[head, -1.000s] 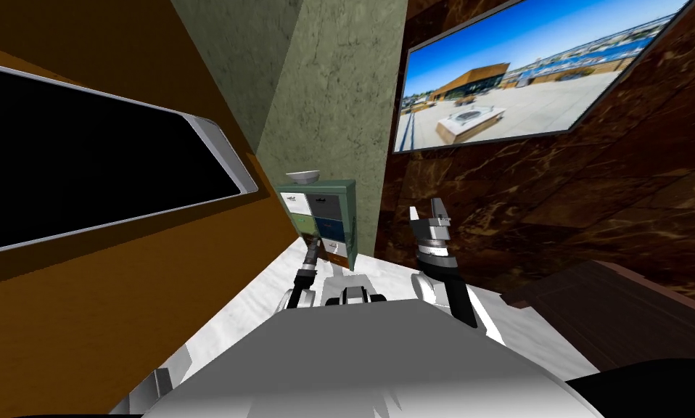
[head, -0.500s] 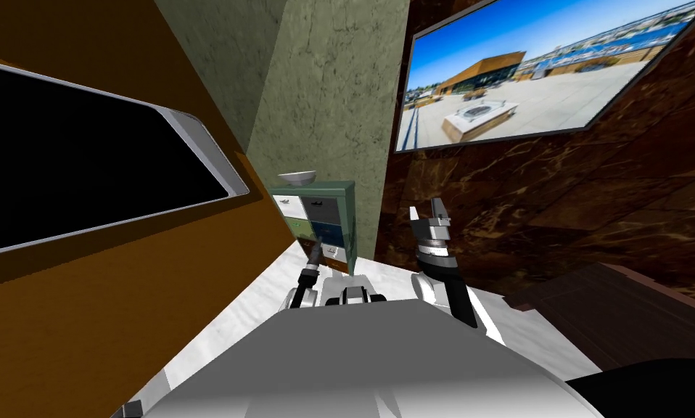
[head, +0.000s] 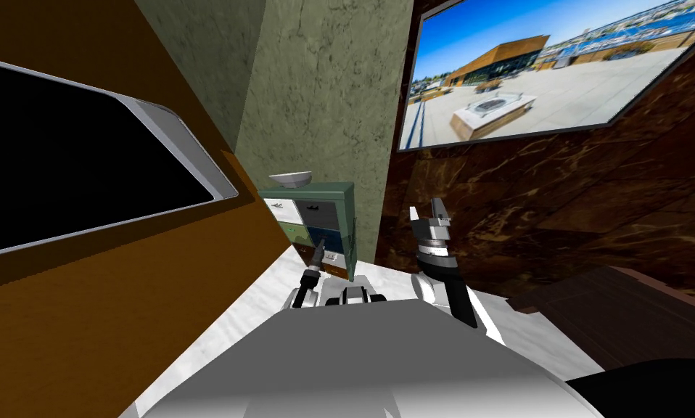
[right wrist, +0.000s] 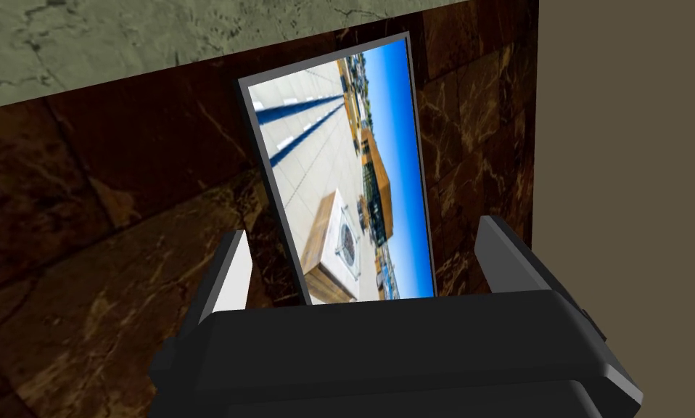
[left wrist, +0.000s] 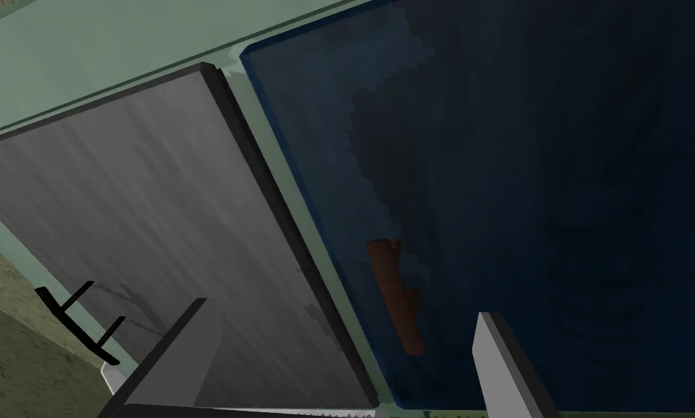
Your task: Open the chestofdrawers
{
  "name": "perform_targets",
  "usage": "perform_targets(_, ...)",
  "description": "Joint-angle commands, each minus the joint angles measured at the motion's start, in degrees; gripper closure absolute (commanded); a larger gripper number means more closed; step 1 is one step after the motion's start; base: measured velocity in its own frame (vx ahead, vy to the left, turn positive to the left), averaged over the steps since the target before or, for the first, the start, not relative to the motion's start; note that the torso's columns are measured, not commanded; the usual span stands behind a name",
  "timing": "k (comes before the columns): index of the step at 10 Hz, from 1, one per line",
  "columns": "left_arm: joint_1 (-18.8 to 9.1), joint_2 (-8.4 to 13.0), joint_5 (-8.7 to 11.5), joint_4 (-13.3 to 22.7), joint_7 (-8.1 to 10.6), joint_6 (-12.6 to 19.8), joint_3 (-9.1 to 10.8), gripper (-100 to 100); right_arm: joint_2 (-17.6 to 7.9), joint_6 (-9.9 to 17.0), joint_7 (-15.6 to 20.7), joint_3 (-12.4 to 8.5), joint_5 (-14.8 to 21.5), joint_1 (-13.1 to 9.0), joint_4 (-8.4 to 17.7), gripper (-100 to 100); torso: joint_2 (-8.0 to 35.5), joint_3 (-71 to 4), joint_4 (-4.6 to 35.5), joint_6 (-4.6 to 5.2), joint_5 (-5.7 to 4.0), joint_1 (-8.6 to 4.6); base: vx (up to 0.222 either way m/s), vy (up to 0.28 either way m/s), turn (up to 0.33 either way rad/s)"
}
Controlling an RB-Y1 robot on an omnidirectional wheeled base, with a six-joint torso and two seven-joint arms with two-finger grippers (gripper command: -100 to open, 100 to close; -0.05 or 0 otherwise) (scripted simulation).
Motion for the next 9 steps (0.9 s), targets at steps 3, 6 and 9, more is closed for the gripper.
perform_targets(3, -1.5, 0.1, -0.1, 3.4, -0.13, 0.0, -0.29, -100, 0.0, 0.0, 0.0, 0.0, 0.0, 0.0, 0.0, 0, 0.0, 0.0, 0.0, 0.01, 0.0, 0.02, 0.066, 0.007, -0.034)
perform_targets(6, -2.2, 0.2, 0.0, 2.6, 0.04, 1.4, -0.15, -100, 0.0, 0.0, 0.0, 0.0, 0.0, 0.0, 0.0, 0, -0.1, 0.0, 0.0, 0.01, -0.02, -0.03, 0.057, -0.014, -0.012)
perform_targets(9, -1.5, 0.5, -0.1, 2.0, 0.29, 1.3, -0.5, 100, 0.0, 0.0, 0.0, 0.0, 0.0, 0.0, 0.0, 0, 0.2, 0.1, 0.1, 0.01, 0.01, 0.06, -0.07, 0.019, 0.017)
